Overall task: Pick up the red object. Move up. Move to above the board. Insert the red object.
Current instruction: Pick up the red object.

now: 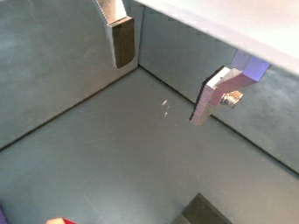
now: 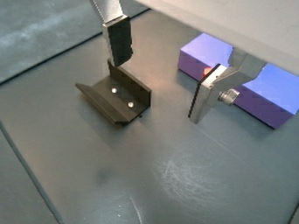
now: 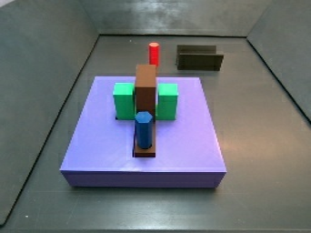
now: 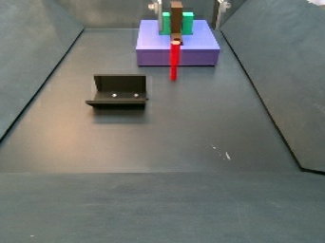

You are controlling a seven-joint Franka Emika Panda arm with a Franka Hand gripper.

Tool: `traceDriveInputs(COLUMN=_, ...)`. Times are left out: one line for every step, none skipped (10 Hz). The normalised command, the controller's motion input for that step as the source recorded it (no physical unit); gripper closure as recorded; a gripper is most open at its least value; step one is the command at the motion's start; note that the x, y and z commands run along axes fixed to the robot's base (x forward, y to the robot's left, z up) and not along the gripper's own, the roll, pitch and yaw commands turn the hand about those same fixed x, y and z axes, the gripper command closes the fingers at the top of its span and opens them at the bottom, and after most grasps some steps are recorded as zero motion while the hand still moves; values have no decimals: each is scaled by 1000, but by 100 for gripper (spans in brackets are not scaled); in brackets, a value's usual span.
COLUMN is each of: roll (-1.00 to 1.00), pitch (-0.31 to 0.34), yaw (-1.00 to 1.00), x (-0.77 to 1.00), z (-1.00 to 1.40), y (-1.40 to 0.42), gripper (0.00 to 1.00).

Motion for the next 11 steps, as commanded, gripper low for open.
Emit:
traceDriveInputs(roll=6, pitch=0, yaw=0, x=0, z=0, y=0, gripper=0)
traceDriveInputs(roll=14, pitch=0, yaw=0, x=0, z=0, y=0, gripper=0)
traceDriveInputs(roll=17, pitch=0, yaw=0, x=0, z=0, y=0, gripper=0)
traceDriveInputs(roll=26, pitch=0, yaw=0, x=0, z=-9, y=0, gripper=0)
traceDriveInputs(roll=26, pitch=0, yaw=0, x=0, z=-11, y=0, gripper=0)
traceDriveInputs(roll=21, pitch=0, yaw=0, x=0, z=0, y=0, gripper=0)
traceDriveInputs(roll=0, pitch=0, yaw=0, x=34, z=0, y=0, gripper=0)
traceDriveInputs(roll=-3, pitch=-40, yaw=0, x=0, z=-89, y=-6, gripper=0)
traceDriveInputs(roll=143, pitch=-91, yaw=29, x=0, z=-277, y=-774, gripper=0)
traceDriveInputs(roll=166, pitch=0, yaw=0, x=26, z=-257, y=-1000, gripper=0)
traceDriveInputs(roll=123, pitch=0, yaw=0, x=134, z=-349, y=-1000, gripper=0)
